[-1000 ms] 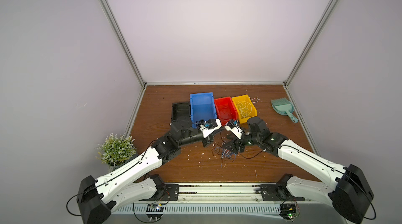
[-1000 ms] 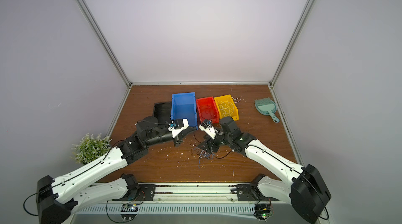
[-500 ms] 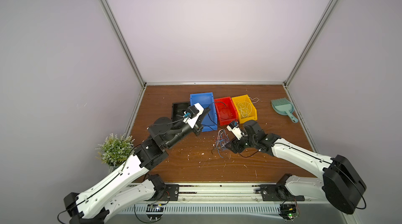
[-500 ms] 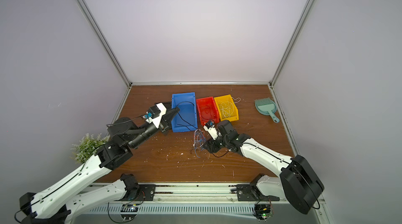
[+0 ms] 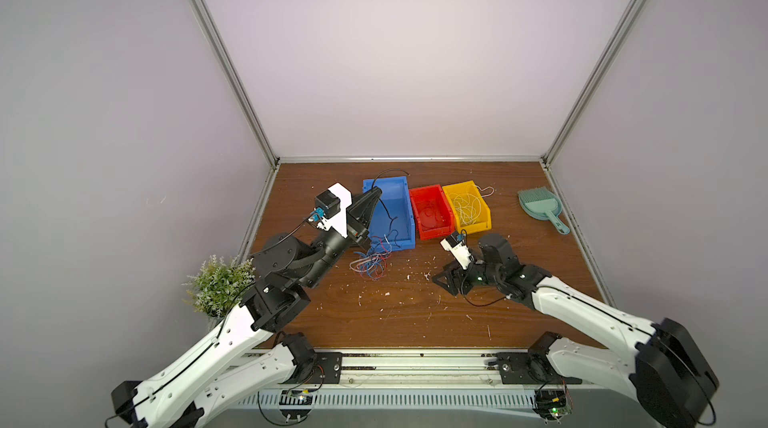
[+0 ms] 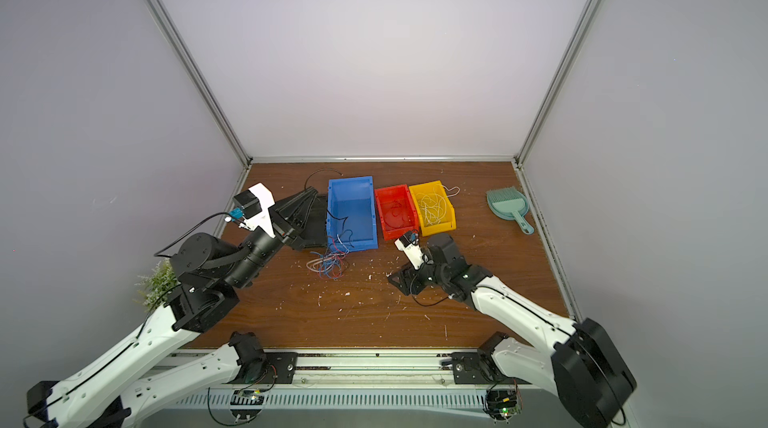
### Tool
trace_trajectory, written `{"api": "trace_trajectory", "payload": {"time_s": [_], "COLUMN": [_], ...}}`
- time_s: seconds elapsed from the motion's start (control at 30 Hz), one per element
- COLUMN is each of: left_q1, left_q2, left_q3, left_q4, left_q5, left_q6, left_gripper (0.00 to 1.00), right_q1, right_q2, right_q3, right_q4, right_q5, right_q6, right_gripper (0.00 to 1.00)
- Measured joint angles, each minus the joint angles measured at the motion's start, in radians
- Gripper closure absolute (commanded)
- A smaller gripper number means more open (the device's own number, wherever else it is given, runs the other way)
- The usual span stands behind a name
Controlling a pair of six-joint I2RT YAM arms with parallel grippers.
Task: Untangle and sort cables by color
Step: Untie the cable, then place the cable in the bin.
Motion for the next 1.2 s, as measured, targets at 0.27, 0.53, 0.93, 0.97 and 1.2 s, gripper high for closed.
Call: {"api": "trace_trajectory", "payload": {"time_s": [0.27,0.53,0.93,0.97,1.2], "left_q1": [0.000,0.000,0.182,0.236,0.410], "left_q2": [0.004,-0.002,0.139,0.155,0.183], "left_q3": [0.000,-0.007,-0.012,-0.013,-0.043], "left_q4": [0.034,0.047,-0.222,-0.247,-0.282], "left_q5": [0.044,-0.029,-0.217,-0.198,-0.161], "left_q6": [-0.058,-0.037,0.043,0.030,0.010], "left_gripper": [1.00,1.00,1.00,1.00,1.00], "right_q1": [0.007,0.008,0.008,0.008,0.008], "right_q2": [-0.045,-0.119,-0.212,-0.209,-0.196], "right_q3": [0.000,0.000,0.013,0.013,0.014], "right_q4": [0.171,0.107,0.075,0.071,0.062], "right_q5": [-0.144,-0.047,0.002,0.005,0.006], "right_q6": [-0.003,-0.005,-0.010,-0.010,-0.009], "right_gripper": [0.22,0.22,0.24,0.24,0.26]}}
